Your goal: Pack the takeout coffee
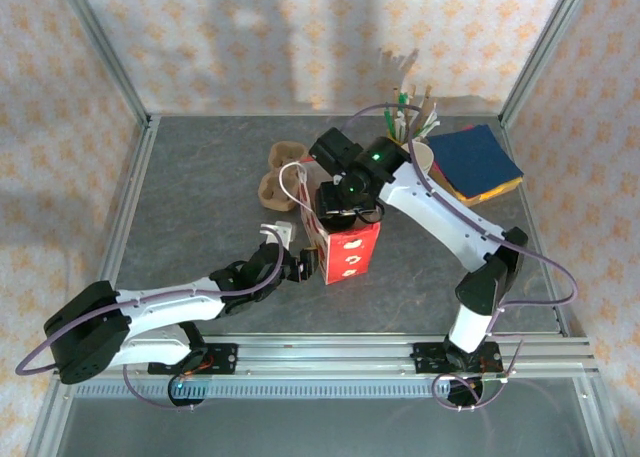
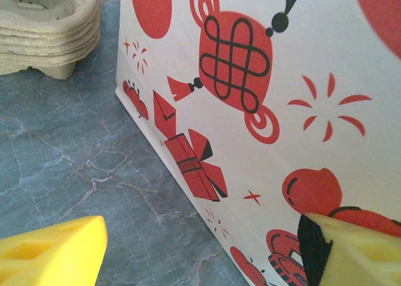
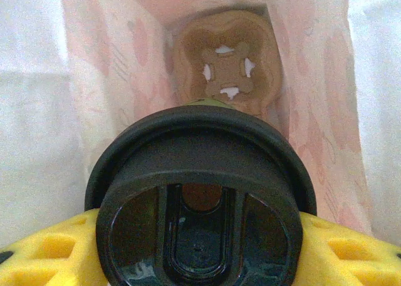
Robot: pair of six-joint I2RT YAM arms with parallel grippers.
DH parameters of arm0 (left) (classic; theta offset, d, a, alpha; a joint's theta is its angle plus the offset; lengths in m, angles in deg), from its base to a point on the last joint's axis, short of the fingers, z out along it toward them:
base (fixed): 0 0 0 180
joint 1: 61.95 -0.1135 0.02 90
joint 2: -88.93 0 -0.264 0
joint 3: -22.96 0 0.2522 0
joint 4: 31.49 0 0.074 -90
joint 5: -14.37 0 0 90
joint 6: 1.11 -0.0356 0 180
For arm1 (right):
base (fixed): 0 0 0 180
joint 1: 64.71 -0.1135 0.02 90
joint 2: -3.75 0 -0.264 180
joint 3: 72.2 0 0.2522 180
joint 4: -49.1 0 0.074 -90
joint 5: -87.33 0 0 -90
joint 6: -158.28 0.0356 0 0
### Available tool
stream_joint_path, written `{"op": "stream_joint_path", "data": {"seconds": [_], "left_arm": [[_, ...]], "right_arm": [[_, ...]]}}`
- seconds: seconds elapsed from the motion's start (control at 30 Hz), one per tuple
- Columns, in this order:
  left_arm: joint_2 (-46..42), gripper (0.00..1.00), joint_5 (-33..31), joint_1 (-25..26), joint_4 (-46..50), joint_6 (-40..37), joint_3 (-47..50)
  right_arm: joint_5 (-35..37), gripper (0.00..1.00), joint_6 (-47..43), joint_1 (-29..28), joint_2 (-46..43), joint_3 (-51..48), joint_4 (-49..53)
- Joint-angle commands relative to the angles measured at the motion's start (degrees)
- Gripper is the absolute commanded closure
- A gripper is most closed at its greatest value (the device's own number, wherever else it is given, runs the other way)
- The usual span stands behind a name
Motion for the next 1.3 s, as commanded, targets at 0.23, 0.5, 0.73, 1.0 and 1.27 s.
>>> {"op": "stream_joint_path", "data": {"seconds": [0.23, 0.5, 0.73, 1.0, 1.27], "left_arm": [[-0.9, 0.18, -2.0, 0.2, 0.5, -1.0, 1.5], [1.0, 0.19, -1.7, 0.3, -0.1, -1.1, 1.3], [-0.1, 0.19, -1.6, 0.2, -1.0, -1.7, 2.4], [-0.1, 0.19, -1.8, 0.2, 0.2, -1.3, 1.8], [-1.9, 0.19, -1.7, 0.2, -0.9, 0.2, 3.8]], "right_arm": [[0.8, 0.46, -0.7, 0.6, -0.3, -4.5, 0.6], [-0.8, 0.46, -0.9, 0.7, -0.1, -6.9, 0.6], [-1.4, 0.46, -1.6, 0.9, 1.8, -7.1, 0.5], [-2.2, 0.47, -2.4, 0.9, 3.5, -6.6, 0.7], [-2.2, 0.48, -3.4, 1.0, 4.6, -8.1, 0.7]]}}
